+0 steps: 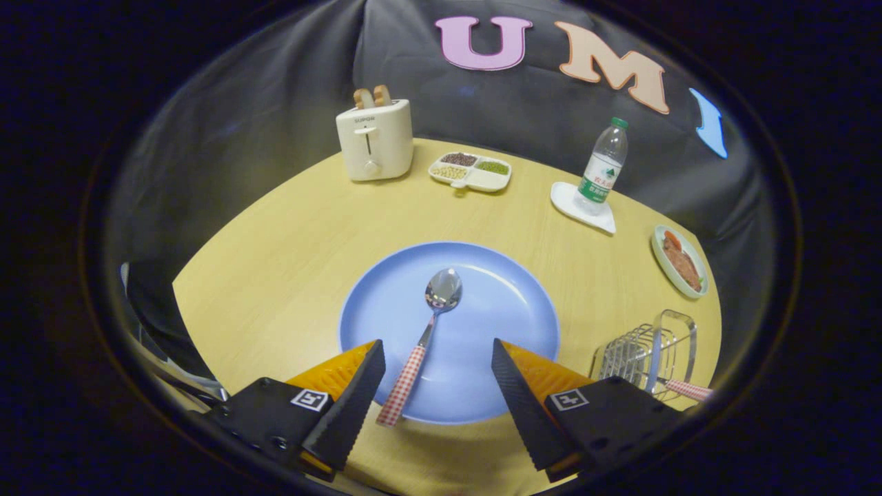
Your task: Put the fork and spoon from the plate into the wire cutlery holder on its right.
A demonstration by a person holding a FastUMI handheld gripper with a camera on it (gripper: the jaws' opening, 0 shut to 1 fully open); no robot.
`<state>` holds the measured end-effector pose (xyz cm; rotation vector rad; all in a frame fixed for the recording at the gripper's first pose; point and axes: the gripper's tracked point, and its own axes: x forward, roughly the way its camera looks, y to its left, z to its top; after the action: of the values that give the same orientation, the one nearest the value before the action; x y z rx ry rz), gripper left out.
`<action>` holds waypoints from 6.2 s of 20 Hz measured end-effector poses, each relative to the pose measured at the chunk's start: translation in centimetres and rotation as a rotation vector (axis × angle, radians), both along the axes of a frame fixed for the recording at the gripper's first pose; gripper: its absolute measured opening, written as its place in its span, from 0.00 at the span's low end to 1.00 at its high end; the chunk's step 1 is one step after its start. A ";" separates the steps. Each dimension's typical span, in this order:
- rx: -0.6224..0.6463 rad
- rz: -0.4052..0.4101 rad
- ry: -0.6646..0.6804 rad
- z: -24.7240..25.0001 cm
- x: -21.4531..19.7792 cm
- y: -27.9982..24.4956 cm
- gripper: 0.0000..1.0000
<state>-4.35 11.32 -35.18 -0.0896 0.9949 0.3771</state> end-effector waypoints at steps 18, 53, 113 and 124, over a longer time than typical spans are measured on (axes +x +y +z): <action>-0.059 0.058 0.124 -3.0 -3.2 0.2 0.36; -0.158 0.223 0.312 8.7 -0.5 -14.0 0.10; -0.223 0.089 0.329 10.3 2.6 -23.0 0.98; -0.038 -0.207 -0.115 14.8 2.7 -18.3 0.99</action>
<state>-1.65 -7.03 -20.39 -0.0416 0.8883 0.1619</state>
